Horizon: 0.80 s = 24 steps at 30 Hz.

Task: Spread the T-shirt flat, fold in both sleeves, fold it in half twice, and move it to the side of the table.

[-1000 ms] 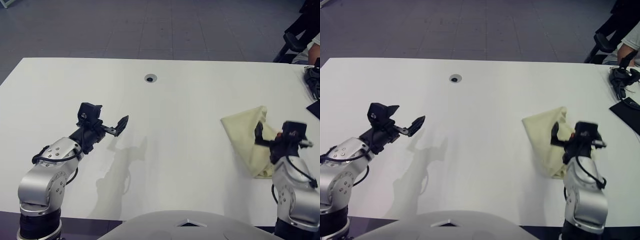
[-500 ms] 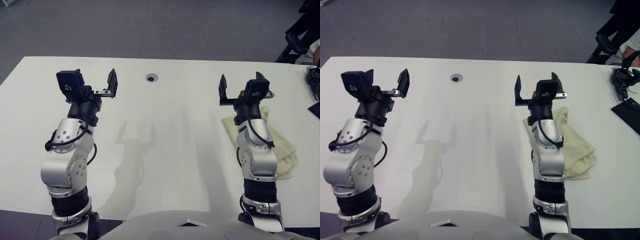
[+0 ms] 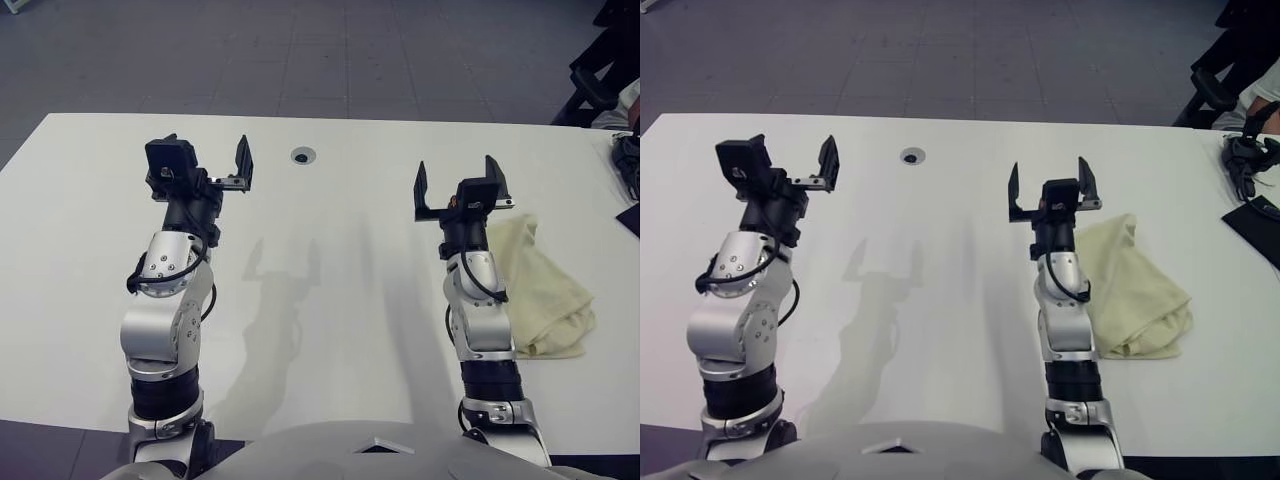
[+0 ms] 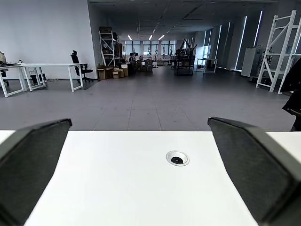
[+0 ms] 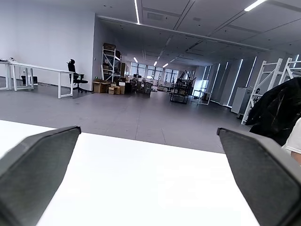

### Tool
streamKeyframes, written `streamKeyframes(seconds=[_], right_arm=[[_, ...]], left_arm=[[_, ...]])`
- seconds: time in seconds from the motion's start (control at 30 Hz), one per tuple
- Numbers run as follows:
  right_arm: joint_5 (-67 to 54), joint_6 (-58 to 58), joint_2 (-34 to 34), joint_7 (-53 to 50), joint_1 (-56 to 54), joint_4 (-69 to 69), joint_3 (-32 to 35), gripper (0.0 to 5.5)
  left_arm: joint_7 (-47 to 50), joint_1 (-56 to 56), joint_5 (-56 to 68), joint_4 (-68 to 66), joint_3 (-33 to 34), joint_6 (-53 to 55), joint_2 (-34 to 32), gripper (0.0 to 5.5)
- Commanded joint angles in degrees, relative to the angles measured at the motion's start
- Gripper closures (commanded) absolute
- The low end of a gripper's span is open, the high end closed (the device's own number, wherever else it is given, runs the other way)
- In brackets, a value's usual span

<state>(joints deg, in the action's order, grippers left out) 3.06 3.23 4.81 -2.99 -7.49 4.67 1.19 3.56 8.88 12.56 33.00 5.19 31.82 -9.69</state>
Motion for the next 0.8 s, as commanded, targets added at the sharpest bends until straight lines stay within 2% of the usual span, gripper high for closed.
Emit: streamKeyframes(seconds=[0.03,0.8], right_arm=[[0.31,1.44,-0.29,0.32,0.04,0.22,-0.35,0.1],[6.38,7.69,-0.01,0.09,1.12,-1.96,-3.35,0.1]], left_arm=[[0.17,-0.27,-0.42,-0.75,0.69,-1.21,1.28,0.11],[-1.39,0.39,-4.38,-1.44,-1.33,-1.56,1.75,0.11]])
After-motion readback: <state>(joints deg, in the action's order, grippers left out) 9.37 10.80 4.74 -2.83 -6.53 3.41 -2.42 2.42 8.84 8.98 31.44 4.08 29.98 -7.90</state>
